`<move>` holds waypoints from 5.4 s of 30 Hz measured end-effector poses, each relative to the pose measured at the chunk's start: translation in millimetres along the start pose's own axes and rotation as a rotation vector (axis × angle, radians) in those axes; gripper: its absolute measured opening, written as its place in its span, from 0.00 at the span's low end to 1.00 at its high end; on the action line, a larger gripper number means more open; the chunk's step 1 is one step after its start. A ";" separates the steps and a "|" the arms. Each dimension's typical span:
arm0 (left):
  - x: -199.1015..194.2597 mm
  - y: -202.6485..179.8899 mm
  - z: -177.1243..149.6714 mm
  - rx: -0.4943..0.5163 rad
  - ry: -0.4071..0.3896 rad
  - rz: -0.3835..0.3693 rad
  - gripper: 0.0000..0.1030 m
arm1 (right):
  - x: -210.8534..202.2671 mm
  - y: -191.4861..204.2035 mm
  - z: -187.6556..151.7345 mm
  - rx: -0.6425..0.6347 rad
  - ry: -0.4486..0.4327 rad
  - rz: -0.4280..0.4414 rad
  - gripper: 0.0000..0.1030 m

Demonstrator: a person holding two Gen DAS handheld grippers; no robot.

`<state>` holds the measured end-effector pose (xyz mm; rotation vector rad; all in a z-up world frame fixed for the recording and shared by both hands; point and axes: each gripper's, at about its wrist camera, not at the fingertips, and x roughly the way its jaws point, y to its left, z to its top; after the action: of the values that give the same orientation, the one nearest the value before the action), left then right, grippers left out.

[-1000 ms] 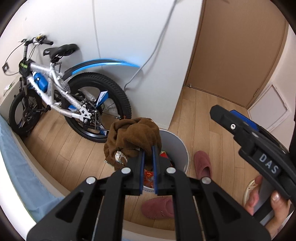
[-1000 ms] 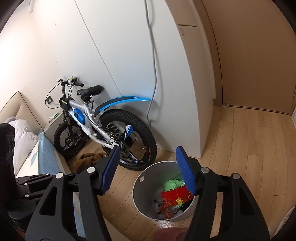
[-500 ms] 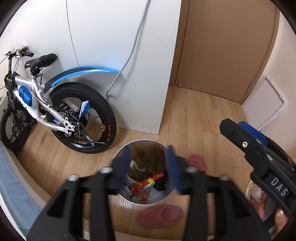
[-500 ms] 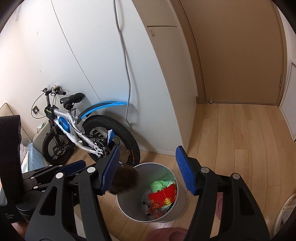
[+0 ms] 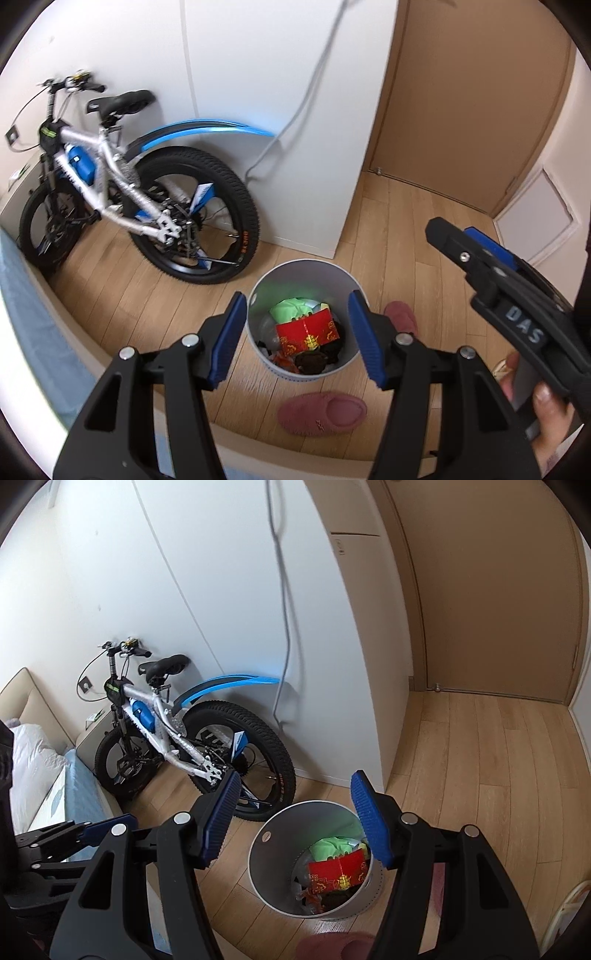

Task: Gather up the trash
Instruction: 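Move both open tools back over the bed toward the tissue, then grasp the white tissue with the right tool while the left tool grasps the Lipo wrapper, then carry the white tissue and Lipo wrapper with both tools to the bin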

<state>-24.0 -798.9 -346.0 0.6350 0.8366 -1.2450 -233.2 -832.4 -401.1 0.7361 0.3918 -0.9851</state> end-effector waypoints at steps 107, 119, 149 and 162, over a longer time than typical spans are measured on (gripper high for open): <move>-539.1 437.9 -663.7 -1.113 -0.162 0.827 0.72 | -329.1 762.2 -531.5 -1.190 0.402 1.007 0.18; -486.5 520.3 -644.7 -1.040 -0.140 0.781 0.72 | -273.3 797.7 -522.6 -1.169 0.405 0.989 0.19; -463.7 493.1 -596.9 -0.889 -0.184 0.714 0.36 | -239.4 769.0 -493.4 -1.062 0.466 0.952 0.19; -519.0 408.4 -536.5 -0.852 -0.256 0.717 0.36 | -291.9 718.4 -404.9 -1.017 0.413 0.957 0.19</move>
<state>214.9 9.2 -227.5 0.0435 0.7369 -0.2429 243.7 -118.5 -233.4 0.1052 0.7195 0.3212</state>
